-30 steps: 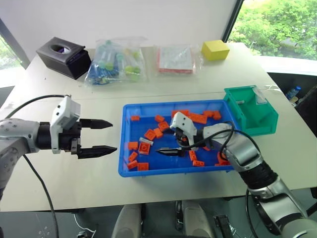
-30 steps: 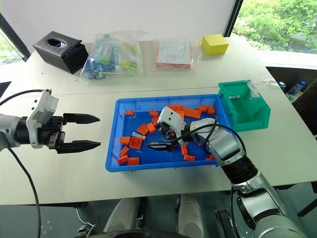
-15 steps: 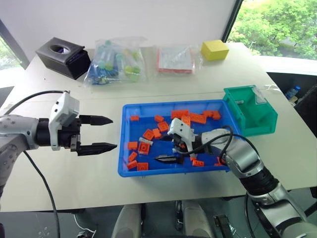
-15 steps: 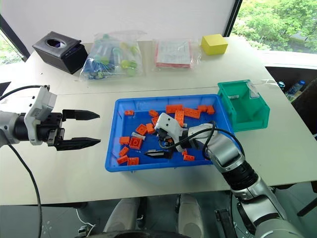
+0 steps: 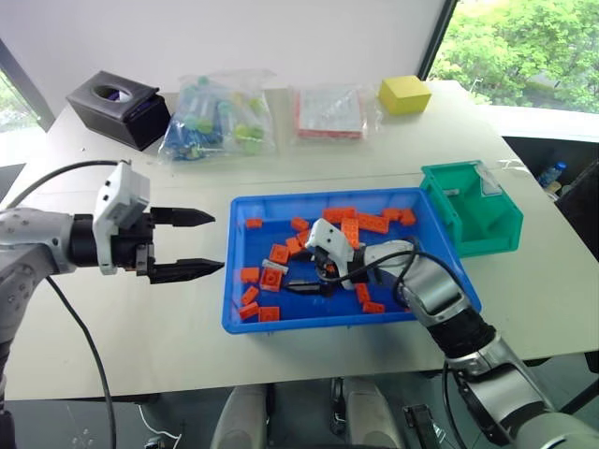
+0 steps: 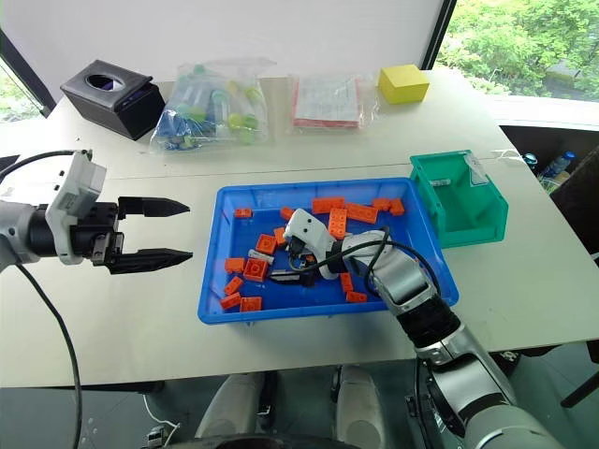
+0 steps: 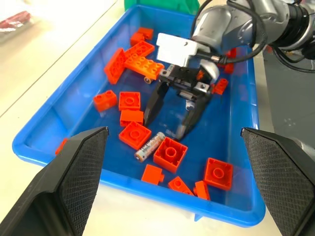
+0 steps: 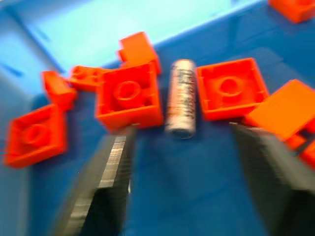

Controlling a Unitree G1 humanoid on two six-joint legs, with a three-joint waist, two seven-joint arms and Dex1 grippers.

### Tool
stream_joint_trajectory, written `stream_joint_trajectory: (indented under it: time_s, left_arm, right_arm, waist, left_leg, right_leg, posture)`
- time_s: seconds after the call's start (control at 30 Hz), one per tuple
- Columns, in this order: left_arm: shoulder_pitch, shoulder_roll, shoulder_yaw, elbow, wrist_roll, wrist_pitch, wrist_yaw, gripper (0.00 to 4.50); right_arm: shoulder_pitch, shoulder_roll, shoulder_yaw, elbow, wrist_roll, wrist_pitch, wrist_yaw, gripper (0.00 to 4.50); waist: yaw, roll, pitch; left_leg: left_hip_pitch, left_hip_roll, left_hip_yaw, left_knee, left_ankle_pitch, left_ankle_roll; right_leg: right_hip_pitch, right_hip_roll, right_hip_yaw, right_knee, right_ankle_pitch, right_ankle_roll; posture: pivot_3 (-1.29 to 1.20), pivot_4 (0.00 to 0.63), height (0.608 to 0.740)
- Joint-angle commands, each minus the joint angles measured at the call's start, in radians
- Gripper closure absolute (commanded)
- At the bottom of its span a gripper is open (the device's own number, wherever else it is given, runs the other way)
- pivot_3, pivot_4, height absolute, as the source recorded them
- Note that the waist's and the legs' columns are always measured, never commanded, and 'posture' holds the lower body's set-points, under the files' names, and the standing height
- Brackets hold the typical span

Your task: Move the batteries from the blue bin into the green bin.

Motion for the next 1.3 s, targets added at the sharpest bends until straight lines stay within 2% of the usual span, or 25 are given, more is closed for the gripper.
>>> stream_joint_trajectory:
  time_s: [0.03, 0.1, 0.43, 0.53, 0.7, 1.0, 1.3]
  left_arm:
    - [-0.017, -0.003, 0.02, -0.019, -0.017, 0.002, 0.013, 0.0]
    - [-0.02, -0.007, 0.022, -0.023, -0.022, 0.004, 0.021, 0.0]
    - [-0.02, -0.011, 0.02, -0.018, -0.015, -0.007, 0.029, 0.0]
    - [-0.024, -0.013, 0.015, -0.014, -0.011, -0.011, 0.028, 0.0]
    - [-0.029, -0.011, 0.008, -0.009, -0.005, -0.016, 0.021, 0.0]
    - [-0.049, -0.013, -0.004, 0.001, 0.005, -0.017, 0.016, 0.0]
    - [-0.06, -0.017, -0.01, 0.01, 0.011, -0.026, 0.014, 0.0]
  right_arm:
    - [-0.017, 0.008, 0.003, 0.04, -0.032, -0.065, 0.017, 3.4]
    - [-0.022, 0.012, -0.003, 0.053, -0.037, -0.083, 0.026, 4.43]
    - [-0.006, 0.048, -0.004, -0.008, -0.026, -0.044, 0.048, 4.48]
    - [-0.009, 0.049, -0.007, -0.006, -0.041, -0.048, 0.039, 3.65]
    - [-0.023, 0.045, -0.017, 0.038, -0.078, -0.072, 0.012, 1.19]
    - [-0.019, 0.042, -0.027, 0.057, -0.092, -0.095, 0.006, 1.19]
    - [-0.079, 0.057, -0.036, 0.168, -0.119, -0.16, -0.007, 1.19]
  waist:
    - [-0.001, 0.0, 0.0]
    - [-0.001, 0.0, 0.0]
    - [-0.004, 0.0, 0.0]
    - [-0.004, 0.0, 0.0]
    - [-0.003, 0.0, 0.0]
    - [-0.003, 0.0, 0.0]
    - [-0.004, 0.0, 0.0]
  left_leg:
    - [0.0, 0.0, 0.0, 0.0, 0.0, 0.0]
    - [0.0, 0.0, 0.0, 0.0, 0.0, 0.0]
    - [0.0, 0.0, 0.0, 0.0, 0.0, 0.0]
    - [0.0, 0.0, 0.0, 0.0, 0.0, 0.0]
    - [0.0, 0.0, 0.0, 0.0, 0.0, 0.0]
    - [0.0, 0.0, 0.0, 0.0, 0.0, 0.0]
    - [0.0, 0.0, -0.001, 0.0, 0.0, -0.001]
  right_leg:
    - [0.0, 0.0, 0.0, 0.0, 0.0, 0.0]
    - [0.0, 0.0, 0.0, 0.0, 0.0, 0.0]
    - [0.0, 0.0, 0.0, 0.001, 0.0, 0.0]
    - [0.0, 0.0, 0.0, 0.001, 0.0, 0.0]
    - [0.0, 0.0, 0.0, 0.001, 0.0, 0.0]
    - [0.0, 0.0, 0.0, 0.001, 0.0, 0.0]
    - [0.0, 0.0, 0.0, 0.001, 0.0, 0.0]
  posture:
    - [0.0, 0.15, 0.692]
    - [0.0, 0.15, 0.692]
    - [0.0, 0.15, 0.692]
    - [0.0, 0.15, 0.692]
    - [0.0, 0.15, 0.692]
    - [0.0, 0.15, 0.692]
    - [0.0, 0.15, 0.692]
